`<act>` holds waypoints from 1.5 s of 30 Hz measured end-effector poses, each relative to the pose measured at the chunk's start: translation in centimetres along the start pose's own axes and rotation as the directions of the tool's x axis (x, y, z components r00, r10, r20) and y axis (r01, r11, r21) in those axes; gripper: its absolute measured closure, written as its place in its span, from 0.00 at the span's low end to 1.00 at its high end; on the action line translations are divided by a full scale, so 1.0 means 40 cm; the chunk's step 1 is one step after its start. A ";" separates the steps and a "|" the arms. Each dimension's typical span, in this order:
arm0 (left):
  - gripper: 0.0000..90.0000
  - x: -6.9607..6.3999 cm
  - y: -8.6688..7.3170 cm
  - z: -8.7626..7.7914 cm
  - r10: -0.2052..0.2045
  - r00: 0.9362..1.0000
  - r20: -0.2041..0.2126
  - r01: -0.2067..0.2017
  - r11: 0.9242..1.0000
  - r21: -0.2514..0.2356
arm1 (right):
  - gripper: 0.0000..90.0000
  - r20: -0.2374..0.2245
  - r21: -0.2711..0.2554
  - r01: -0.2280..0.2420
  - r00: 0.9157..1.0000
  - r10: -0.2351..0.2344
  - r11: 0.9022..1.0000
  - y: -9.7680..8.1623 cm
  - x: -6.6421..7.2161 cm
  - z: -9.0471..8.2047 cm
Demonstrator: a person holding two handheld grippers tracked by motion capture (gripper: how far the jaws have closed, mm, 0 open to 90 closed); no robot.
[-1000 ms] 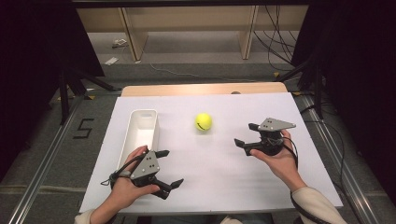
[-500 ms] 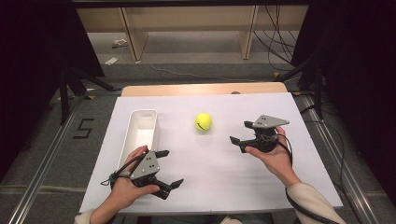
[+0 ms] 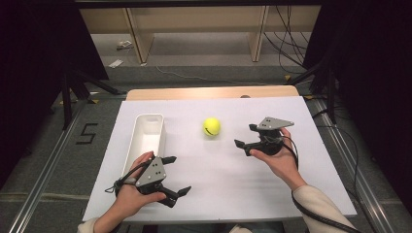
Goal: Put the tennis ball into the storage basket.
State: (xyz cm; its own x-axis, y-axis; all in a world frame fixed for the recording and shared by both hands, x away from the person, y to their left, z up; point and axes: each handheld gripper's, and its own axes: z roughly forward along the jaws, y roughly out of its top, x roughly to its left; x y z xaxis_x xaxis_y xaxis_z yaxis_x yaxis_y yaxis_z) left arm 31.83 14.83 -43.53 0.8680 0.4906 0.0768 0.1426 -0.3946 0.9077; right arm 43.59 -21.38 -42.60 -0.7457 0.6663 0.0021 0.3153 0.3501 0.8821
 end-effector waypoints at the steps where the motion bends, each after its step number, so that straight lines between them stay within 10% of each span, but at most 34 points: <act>1: 0.00 0.000 0.000 0.000 0.000 1.000 -0.001 0.000 1.000 0.000 | 0.17 0.002 0.002 -0.002 1.000 0.002 1.000 0.001 0.001 0.003; 45: 0.00 -0.001 0.001 0.000 0.005 1.000 0.002 -0.005 1.000 0.000 | 0.17 -0.019 0.038 -0.010 1.000 0.011 0.999 0.024 0.008 0.103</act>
State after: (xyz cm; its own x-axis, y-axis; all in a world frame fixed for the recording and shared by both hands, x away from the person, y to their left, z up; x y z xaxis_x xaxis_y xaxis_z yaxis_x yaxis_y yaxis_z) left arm 31.78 14.79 -43.49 0.8696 0.4871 0.0811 0.1381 -0.3975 0.9072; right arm 46.08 -18.13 -43.68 -0.7533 0.6573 0.0206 0.3446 0.3679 0.8636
